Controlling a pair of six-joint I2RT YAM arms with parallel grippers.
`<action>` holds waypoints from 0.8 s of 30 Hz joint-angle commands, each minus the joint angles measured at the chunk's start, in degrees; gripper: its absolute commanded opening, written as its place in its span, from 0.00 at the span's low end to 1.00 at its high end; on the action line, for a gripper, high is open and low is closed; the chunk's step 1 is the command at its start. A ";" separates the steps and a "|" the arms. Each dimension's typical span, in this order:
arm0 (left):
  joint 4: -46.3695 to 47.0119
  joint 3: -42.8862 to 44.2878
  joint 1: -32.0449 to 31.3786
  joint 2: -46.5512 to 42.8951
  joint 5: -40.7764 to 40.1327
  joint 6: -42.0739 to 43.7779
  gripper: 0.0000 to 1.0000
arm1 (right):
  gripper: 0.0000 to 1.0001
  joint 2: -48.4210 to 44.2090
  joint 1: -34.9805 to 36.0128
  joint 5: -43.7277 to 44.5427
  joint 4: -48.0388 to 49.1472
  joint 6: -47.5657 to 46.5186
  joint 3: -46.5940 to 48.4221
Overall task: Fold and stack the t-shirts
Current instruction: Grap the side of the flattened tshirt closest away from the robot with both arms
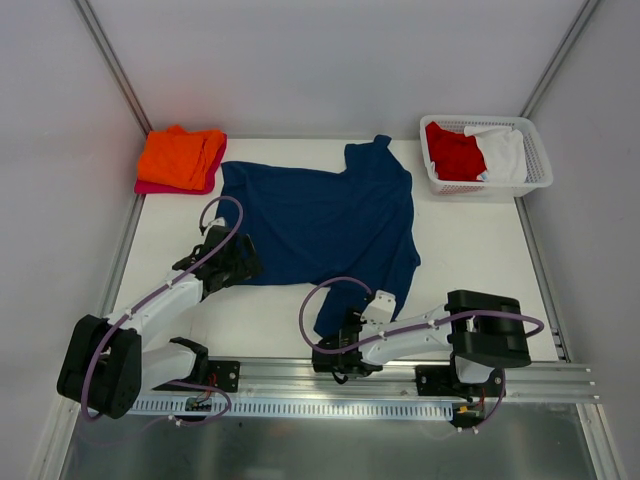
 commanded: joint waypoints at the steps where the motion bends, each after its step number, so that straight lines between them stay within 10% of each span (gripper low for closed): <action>1: 0.47 0.83 -0.90 0.31 -1.99 1.09 0.99 | 0.68 1.38 0.31 -11.11 18.55 5.73 -1.79; 14: 0.56 0.92 -1.43 0.58 -2.52 1.27 0.99 | 0.06 0.15 0.83 -11.91 16.53 8.54 -3.20; 24: -3.82 3.64 -1.61 -1.35 -9.76 2.50 0.99 | 0.01 -1.25 1.27 -11.29 16.27 9.77 -6.18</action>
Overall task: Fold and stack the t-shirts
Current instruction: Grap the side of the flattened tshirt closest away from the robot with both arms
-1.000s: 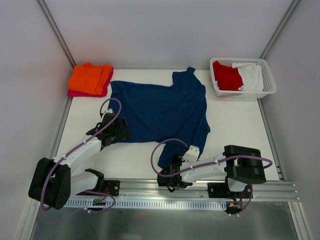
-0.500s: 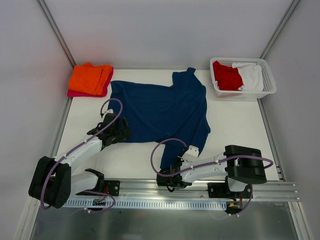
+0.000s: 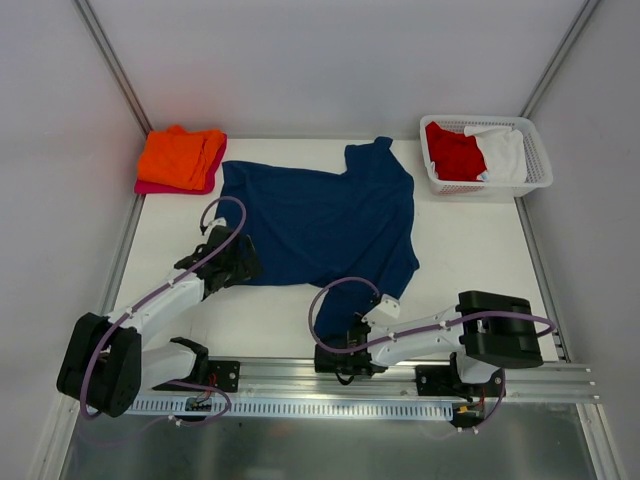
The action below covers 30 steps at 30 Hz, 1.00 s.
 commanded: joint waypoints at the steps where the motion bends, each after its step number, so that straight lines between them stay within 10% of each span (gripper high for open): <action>1: -6.46 4.86 -0.60 -1.79 -9.93 2.26 0.99 | 0.01 1.70 0.68 -11.25 8.70 3.00 -3.82; 15: -13.70 -0.39 -0.43 -9.69 -9.96 -11.89 0.88 | 0.01 -3.84 0.07 -8.00 4.49 2.65 -7.25; 22: -14.84 -1.63 -0.34 -11.90 -8.02 -12.59 0.64 | 0.01 -4.81 -0.37 -7.12 4.49 2.38 -8.31; 30: -17.83 0.39 2.38 -8.30 -15.14 -11.72 0.68 | 0.01 -8.06 -0.46 -7.20 4.49 3.52 -11.38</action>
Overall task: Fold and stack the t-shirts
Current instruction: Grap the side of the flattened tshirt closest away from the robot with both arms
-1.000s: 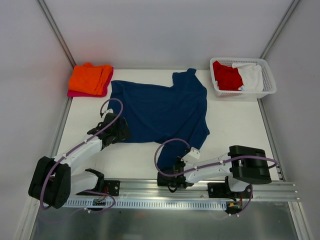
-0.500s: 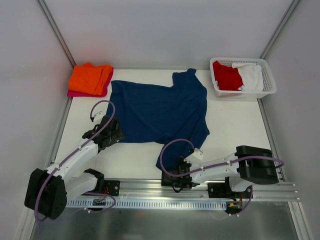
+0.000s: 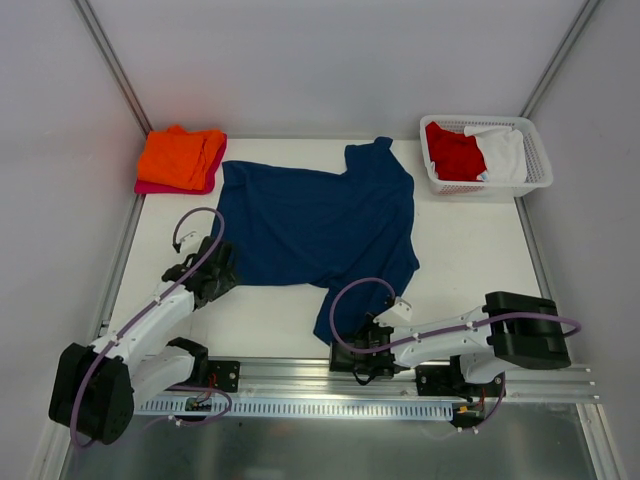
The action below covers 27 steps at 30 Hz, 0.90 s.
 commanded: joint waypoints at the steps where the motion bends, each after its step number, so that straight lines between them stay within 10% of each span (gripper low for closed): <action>1: -3.63 2.34 2.62 1.82 -4.87 -0.65 0.68 | 0.01 -0.37 -0.22 -6.61 -4.19 1.84 -3.65; 9: -1.80 3.40 10.79 5.52 -1.45 1.27 0.82 | 0.01 -5.37 -1.71 -5.03 -4.27 -0.97 -5.58; 27: 14.73 -4.60 16.08 7.01 7.08 -7.33 0.75 | 0.01 -11.27 -4.53 -4.68 -4.45 -4.31 -9.72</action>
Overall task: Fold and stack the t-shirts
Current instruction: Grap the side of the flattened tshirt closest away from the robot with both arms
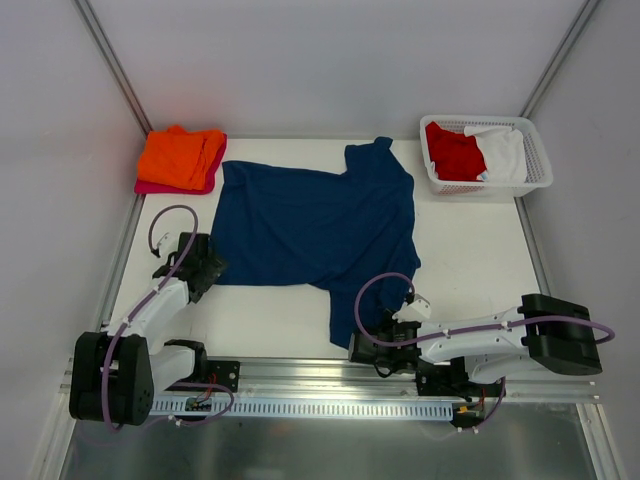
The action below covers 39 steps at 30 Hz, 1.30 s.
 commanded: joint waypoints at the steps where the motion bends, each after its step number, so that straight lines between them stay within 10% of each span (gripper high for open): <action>1: 3.63 -2.59 0.62 0.96 0.92 -3.90 0.75 | 0.01 0.38 -0.31 -2.28 -4.21 -0.79 -1.56; 11: 6.71 -4.00 0.89 2.63 -0.05 -5.23 0.56 | 0.01 0.73 -0.75 -2.54 -4.21 -0.53 -1.74; 21: 8.21 -3.74 0.89 4.56 1.61 -4.79 0.00 | 0.01 1.17 -0.75 -2.54 -6.23 0.00 -0.78; 39: 8.21 -2.59 0.89 5.00 3.55 -2.15 0.00 | 0.01 -1.47 -2.06 14.15 -26.89 -9.57 19.87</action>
